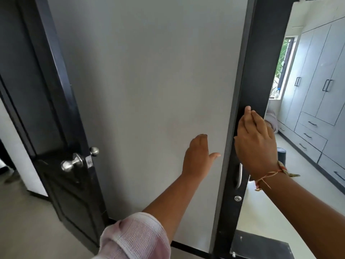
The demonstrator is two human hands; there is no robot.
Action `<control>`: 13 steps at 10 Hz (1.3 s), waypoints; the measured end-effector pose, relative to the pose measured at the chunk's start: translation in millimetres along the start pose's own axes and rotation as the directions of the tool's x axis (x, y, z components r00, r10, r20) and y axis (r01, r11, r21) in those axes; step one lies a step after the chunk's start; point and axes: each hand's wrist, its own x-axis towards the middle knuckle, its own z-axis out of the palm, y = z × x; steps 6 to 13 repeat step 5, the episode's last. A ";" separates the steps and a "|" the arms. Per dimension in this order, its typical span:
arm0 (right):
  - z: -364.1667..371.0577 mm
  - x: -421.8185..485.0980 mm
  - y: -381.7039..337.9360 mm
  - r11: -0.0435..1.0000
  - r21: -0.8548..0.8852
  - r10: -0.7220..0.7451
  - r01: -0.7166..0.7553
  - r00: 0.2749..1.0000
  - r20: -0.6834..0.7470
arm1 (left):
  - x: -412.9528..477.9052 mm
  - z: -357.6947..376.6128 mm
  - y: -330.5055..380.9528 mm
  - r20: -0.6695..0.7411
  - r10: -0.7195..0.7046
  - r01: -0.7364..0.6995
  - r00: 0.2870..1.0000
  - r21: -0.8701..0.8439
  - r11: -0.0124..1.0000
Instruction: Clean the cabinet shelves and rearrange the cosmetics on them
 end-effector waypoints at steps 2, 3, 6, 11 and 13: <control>-11.9 -4.7 -23.6 0.989 -0.140 0.061 -0.048 0.994 0.090 | 7.7 -36.2 -44.8 -0.009 0.016 -0.015 1.000 0.043 0.999; -20.6 -6.7 -37.8 0.989 -0.074 0.136 -0.129 0.985 0.102 | 11.6 -54.7 -62.9 -0.026 0.044 -0.041 0.999 0.109 0.993; -39.9 3.0 -72.6 0.996 0.016 0.089 -0.090 0.995 0.054 | 19.1 -96.5 -80.5 -0.104 0.124 -0.102 0.987 0.196 0.975; -39.9 3.0 -72.6 0.996 0.016 0.089 -0.090 0.995 0.054 | 19.1 -96.5 -80.5 -0.104 0.124 -0.102 0.987 0.196 0.975; -39.9 3.0 -72.6 0.996 0.016 0.089 -0.090 0.995 0.054 | 19.1 -96.5 -80.5 -0.104 0.124 -0.102 0.987 0.196 0.975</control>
